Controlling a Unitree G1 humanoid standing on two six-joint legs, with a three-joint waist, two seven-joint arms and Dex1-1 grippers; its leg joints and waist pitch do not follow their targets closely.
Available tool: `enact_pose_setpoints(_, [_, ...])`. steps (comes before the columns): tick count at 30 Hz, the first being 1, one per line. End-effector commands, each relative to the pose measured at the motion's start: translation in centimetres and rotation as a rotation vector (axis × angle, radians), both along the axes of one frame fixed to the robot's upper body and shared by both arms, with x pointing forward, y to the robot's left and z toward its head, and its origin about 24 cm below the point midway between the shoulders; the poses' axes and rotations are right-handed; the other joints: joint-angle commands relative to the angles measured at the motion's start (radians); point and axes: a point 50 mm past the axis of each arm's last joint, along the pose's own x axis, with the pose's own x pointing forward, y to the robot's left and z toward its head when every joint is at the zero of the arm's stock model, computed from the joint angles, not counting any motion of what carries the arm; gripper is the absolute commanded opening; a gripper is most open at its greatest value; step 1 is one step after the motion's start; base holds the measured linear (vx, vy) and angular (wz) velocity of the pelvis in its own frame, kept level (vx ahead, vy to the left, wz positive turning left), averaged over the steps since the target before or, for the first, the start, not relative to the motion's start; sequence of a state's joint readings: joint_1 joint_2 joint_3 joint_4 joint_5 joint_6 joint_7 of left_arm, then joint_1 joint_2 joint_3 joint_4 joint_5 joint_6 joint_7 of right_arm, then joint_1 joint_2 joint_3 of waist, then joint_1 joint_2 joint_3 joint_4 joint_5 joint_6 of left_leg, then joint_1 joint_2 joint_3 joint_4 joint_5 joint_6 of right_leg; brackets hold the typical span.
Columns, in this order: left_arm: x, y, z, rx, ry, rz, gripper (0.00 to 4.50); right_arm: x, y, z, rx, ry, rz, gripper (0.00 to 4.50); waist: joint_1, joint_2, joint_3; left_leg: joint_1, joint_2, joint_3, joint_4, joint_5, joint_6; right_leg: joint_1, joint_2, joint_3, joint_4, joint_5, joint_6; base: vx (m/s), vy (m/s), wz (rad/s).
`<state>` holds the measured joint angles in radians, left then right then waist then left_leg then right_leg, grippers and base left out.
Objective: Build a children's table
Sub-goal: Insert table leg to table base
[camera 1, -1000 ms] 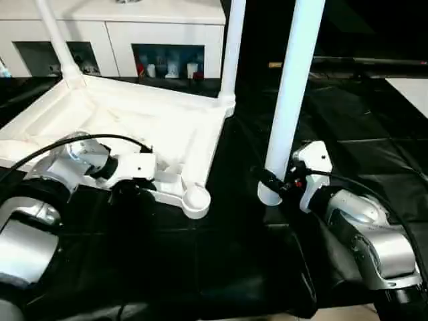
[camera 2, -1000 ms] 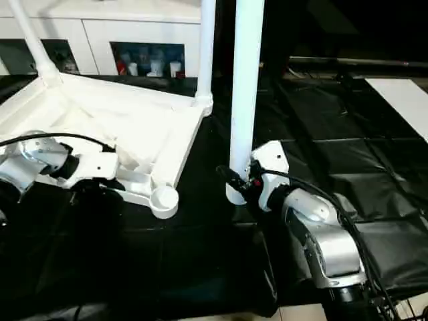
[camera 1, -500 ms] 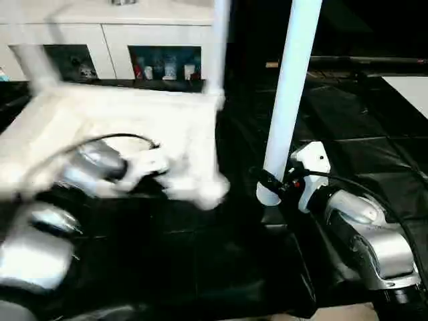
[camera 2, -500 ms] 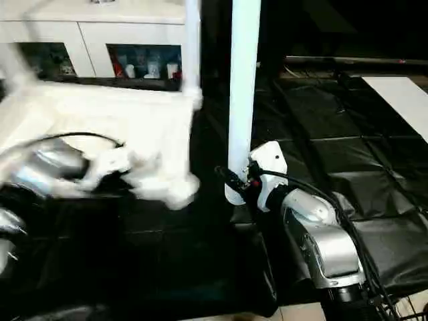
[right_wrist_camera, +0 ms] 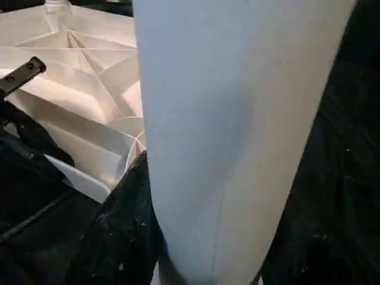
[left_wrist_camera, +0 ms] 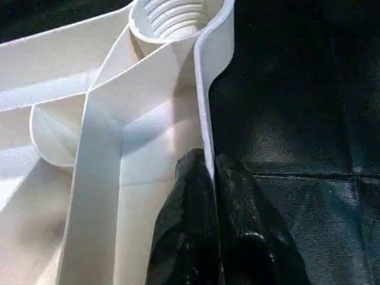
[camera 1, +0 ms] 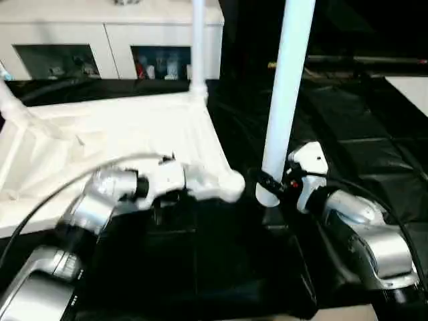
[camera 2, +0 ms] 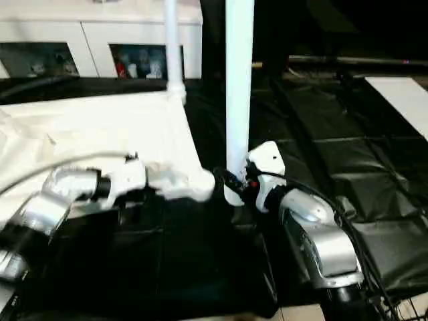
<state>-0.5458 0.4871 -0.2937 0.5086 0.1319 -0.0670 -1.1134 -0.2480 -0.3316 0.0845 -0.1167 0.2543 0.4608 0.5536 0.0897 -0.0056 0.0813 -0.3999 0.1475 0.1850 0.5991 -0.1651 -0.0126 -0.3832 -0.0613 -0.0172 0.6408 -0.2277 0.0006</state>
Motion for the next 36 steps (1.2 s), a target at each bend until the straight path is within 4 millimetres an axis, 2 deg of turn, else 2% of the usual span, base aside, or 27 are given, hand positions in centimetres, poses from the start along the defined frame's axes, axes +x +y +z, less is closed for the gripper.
enact_pose_setpoints(1, [-0.8, -1.2, -0.8, -0.027, 0.033, -0.01, 0.01, 0.5, -0.1, 1.4, 0.046, -0.032, -0.001, 1.86, -0.006, -0.012, -0.055, 0.039, 0.086, -0.036, -0.086, -0.274, -0.006, 0.013, -0.096, 0.044, -0.091, -0.217, -0.204, 0.0, 0.0, 0.0])
enact_pose_setpoints(2, [-0.8, -1.3, -0.6, -0.045, 0.036, -0.006, 0.01, 0.5, -0.1, 1.5, 0.05, -0.031, -0.001, 1.86, -0.006, -0.008, -0.055, 0.036, 0.086, -0.037, -0.087, -0.264, -0.005, 0.013, -0.095, 0.043, -0.089, -0.214, -0.203, 0.0, 0.0, 0.0])
enact_pose_setpoints(6, [-1.3, -1.9, -0.4, -0.117, 0.081, -0.001, 0.0, 0.9, 0.1, 1.9, 0.103, -0.011, 0.022, 1.86, -0.006, -0.008, -0.056, 0.038, 0.084, -0.033, -0.086, -0.234, 0.005, 0.012, -0.092, 0.043, -0.087, -0.166, -0.202, 0.0, 0.0, 0.0])
enact_pose_setpoints(7, [-1.3, -1.9, -0.4, -0.12, 0.086, 0.0, 0.0, 0.9, 0.2, 2.0, 0.113, -0.006, 0.033, 1.86, -0.008, -0.009, -0.056, 0.034, 0.084, -0.033, -0.086, -0.215, 0.013, 0.016, -0.092, 0.042, -0.086, -0.14, -0.205, 0.0, 0.0, 0.0])
enact_pose_setpoints(12, [-1.8, -2.1, -1.0, -0.096, 0.129, -0.014, 0.0, 1.8, 1.3, 2.4, 0.155, 0.042, 0.128, 1.86, -0.011, -0.006, -0.052, 0.037, 0.083, -0.027, -0.084, -0.182, 0.037, 0.013, -0.089, 0.042, -0.085, -0.085, -0.216, 0.0, 0.0, 0.0])
enact_pose_setpoints(17, [-1.9, -2.5, -1.1, -0.063, 0.139, -0.011, 0.0, 2.5, 2.0, 2.1, 0.119, 0.1, 0.219, 1.86, -0.012, -0.008, -0.044, 0.039, 0.086, -0.024, -0.088, -0.198, 0.031, 0.011, -0.09, 0.042, -0.091, -0.125, -0.215, 0.0, 0.0, 0.0])
enact_pose_setpoints(18, [-1.9, -2.6, -1.0, -0.064, 0.14, -0.014, 0.0, 2.6, 2.1, 2.1, 0.117, 0.107, 0.23, 1.86, -0.012, -0.007, -0.045, 0.039, 0.086, -0.024, -0.088, -0.196, 0.03, 0.012, -0.091, 0.042, -0.09, -0.123, -0.215, 0.0, 0.0, 0.0])
enact_pose_setpoints(19, [-1.9, -2.8, -0.9, -0.061, 0.14, -0.028, 0.0, 2.8, 2.2, 2.2, 0.122, 0.117, 0.242, 1.86, -0.013, -0.012, -0.044, 0.039, 0.086, -0.024, -0.089, -0.196, 0.032, 0.011, -0.09, 0.042, -0.091, -0.123, -0.215, 0.0, 0.0, 0.0])
enact_pose_setpoints(20, [-1.9, -2.9, -0.8, -0.061, 0.14, -0.028, 0.0, 2.8, 2.2, 2.2, 0.122, 0.117, 0.242, 1.86, -0.013, -0.01, -0.044, 0.039, 0.086, -0.024, -0.089, -0.194, 0.03, 0.012, -0.092, 0.041, -0.091, -0.128, -0.217, 0.0, 0.0, 0.0])
enact_pose_setpoints(21, [-1.9, -3.0, -0.7, -0.057, 0.132, -0.033, 0.0, 3.2, 2.3, 2.2, 0.127, 0.131, 0.248, 1.86, -0.013, -0.014, -0.043, 0.04, 0.087, -0.022, -0.088, -0.193, 0.031, 0.01, -0.092, 0.042, -0.091, -0.128, -0.216, 0.0, 0.0, 0.0])
enact_pose_setpoints(22, [-1.9, -3.0, -0.7, -0.057, 0.132, -0.033, 0.0, 3.2, 2.3, 2.2, 0.127, 0.131, 0.248, 1.86, -0.012, -0.012, -0.043, 0.04, 0.088, -0.022, -0.09, -0.187, 0.031, 0.01, -0.092, 0.041, -0.091, -0.126, -0.215, 0.0, 0.0, 0.0])
enact_pose_setpoints(24, [-1.9, -2.9, -0.4, -0.046, 0.116, -0.05, 0.0, 3.4, 2.5, 2.0, 0.11, 0.153, 0.272, 1.86, -0.013, -0.017, -0.042, 0.039, 0.088, -0.022, -0.091, -0.182, 0.034, 0.011, -0.092, 0.04, -0.09, -0.121, -0.215, 0.0, 0.0, 0.0])
enact_pose_setpoints(27, [-1.9, -2.9, -0.2, -0.034, 0.108, -0.06, 0.0, 3.8, 2.6, 1.8, 0.115, 0.157, 0.273, 1.86, -0.012, -0.016, -0.04, 0.042, 0.09, -0.02, -0.094, -0.203, 0.021, 0.008, -0.094, 0.042, -0.094, -0.149, -0.211, 0.0, 0.0, 0.0])
enact_pose_setpoints(31, [-2.1, -2.9, 0.0, -0.03, 0.099, -0.074, 0.0, 4.2, 2.9, 1.5, 0.152, 0.185, 0.281, 1.86, -0.014, -0.021, -0.04, 0.041, 0.089, -0.019, -0.094, -0.201, 0.018, 0.009, -0.096, 0.041, -0.093, -0.138, -0.219, 0.0, 0.0, 0.0])
enact_pose_setpoints(36, [-2.2, -2.8, 0.2, -0.028, 0.099, -0.073, 0.0, 4.3, 2.9, 0.8, 0.145, 0.203, 0.286, 1.86, -0.012, -0.021, -0.043, 0.042, 0.089, -0.014, -0.092, -0.14, 0.036, 0.012, -0.093, 0.039, -0.084, -0.043, -0.23, 0.0, 0.0, 0.0])
